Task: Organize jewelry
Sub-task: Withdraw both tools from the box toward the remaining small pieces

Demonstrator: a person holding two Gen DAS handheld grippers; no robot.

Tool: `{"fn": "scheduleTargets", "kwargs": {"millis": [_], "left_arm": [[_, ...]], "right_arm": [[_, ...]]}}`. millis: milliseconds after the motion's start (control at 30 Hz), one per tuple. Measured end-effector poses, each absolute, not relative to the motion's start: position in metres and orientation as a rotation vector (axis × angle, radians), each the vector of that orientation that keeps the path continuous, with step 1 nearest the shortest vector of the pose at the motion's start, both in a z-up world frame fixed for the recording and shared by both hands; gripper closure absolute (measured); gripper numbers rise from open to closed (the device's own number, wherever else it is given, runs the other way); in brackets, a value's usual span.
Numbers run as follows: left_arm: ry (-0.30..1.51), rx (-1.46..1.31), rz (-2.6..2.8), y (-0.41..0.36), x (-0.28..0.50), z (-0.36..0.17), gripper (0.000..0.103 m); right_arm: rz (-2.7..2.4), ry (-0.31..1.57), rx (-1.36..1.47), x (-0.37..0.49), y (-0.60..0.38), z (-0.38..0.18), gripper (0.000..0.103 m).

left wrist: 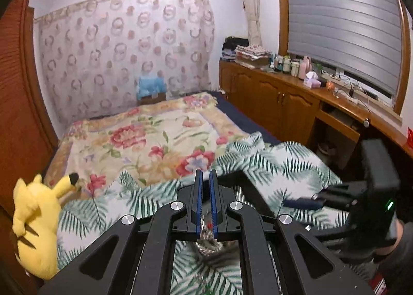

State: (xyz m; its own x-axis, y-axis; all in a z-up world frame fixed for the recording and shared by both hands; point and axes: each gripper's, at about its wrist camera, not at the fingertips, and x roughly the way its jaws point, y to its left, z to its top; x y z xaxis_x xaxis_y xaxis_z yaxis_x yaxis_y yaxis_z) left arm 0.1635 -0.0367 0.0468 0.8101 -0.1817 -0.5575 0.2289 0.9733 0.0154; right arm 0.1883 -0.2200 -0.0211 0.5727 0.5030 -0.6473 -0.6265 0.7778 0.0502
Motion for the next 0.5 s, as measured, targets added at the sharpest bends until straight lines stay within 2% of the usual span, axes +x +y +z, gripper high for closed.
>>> {"fn": "scheduleTargets", "kwargs": {"millis": [100, 267, 400, 500], "left_arm": [[0.608, 0.076, -0.218, -0.030, 0.150, 0.030, 0.087], [0.642, 0.077, -0.208, -0.018, 0.130, 0.002, 0.084], [0.681, 0.065, -0.207, -0.010, 0.115, -0.020, 0.072], [0.714, 0.052, -0.206, -0.004, 0.110, -0.036, 0.071]], "right_arm": [[0.668, 0.692, -0.183, 0.177, -0.226, -0.025, 0.070], [0.672, 0.703, -0.183, 0.161, -0.232, -0.034, 0.070], [0.668, 0.707, -0.214, 0.149, -0.230, -0.041, 0.070], [0.676, 0.725, -0.239, 0.141, -0.226, -0.050, 0.070]]}}
